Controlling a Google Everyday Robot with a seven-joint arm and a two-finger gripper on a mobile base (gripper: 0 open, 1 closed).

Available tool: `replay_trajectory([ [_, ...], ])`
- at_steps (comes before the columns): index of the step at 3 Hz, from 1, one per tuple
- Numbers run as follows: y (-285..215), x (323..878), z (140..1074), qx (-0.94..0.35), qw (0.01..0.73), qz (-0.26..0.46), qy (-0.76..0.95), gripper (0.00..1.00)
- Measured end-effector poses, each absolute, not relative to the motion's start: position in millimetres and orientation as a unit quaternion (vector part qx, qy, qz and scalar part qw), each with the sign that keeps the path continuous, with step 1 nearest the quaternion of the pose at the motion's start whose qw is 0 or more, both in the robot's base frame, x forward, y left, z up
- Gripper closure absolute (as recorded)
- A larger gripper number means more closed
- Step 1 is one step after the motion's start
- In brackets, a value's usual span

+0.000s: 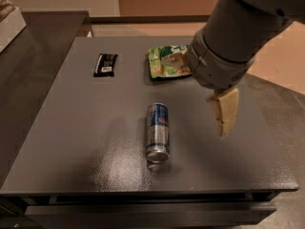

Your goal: Place redbull can upright

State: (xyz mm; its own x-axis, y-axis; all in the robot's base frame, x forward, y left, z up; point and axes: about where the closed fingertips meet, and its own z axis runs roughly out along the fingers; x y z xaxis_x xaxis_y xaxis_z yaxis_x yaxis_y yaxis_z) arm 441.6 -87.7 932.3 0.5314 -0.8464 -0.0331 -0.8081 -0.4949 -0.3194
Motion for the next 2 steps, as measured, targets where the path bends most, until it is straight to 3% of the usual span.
replay_trajectory([
  [2,-37.0,429.8,904.6,-0.958,0.114,-0.044,0.258,0.00],
])
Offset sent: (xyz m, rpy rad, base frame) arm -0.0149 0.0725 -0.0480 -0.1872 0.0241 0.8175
